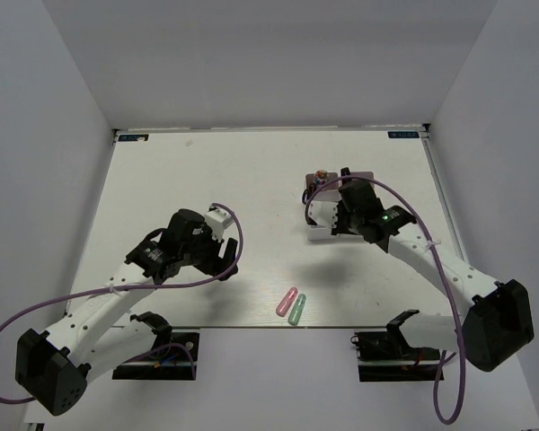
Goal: Sort the stationery into containers
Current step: Place the stationery in the storage box.
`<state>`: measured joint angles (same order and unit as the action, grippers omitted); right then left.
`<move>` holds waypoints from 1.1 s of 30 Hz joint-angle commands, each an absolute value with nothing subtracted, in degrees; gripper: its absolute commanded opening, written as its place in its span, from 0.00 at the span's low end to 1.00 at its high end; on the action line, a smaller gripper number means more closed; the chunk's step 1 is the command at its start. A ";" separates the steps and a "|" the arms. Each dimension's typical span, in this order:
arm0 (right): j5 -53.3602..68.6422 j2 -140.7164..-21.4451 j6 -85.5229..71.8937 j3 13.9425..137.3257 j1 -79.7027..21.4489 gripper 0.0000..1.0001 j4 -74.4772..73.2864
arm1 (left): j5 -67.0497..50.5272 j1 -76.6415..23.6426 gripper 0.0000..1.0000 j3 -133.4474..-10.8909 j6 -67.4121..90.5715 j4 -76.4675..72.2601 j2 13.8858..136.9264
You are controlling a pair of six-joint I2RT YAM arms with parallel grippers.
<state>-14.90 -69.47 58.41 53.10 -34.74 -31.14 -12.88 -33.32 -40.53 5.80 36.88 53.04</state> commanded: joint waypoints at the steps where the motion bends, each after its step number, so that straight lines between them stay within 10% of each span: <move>1: -7.57 -70.40 65.39 56.69 -31.56 0.00 -33.49 | -13.36 -33.05 0.85 -41.05 5.36 36.83 52.12; 25: 4.22 -79.54 75.94 57.66 -20.30 0.00 -32.52 | -13.62 -33.05 0.85 -41.05 5.10 36.91 52.64; 33: 4.57 -81.21 76.38 57.30 -18.90 0.29 -32.17 | -13.62 -33.13 0.85 -40.96 5.01 37.00 52.82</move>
<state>3.22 -80.77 72.34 56.49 -19.42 -32.45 -12.91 -33.32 -40.53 5.74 36.91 53.06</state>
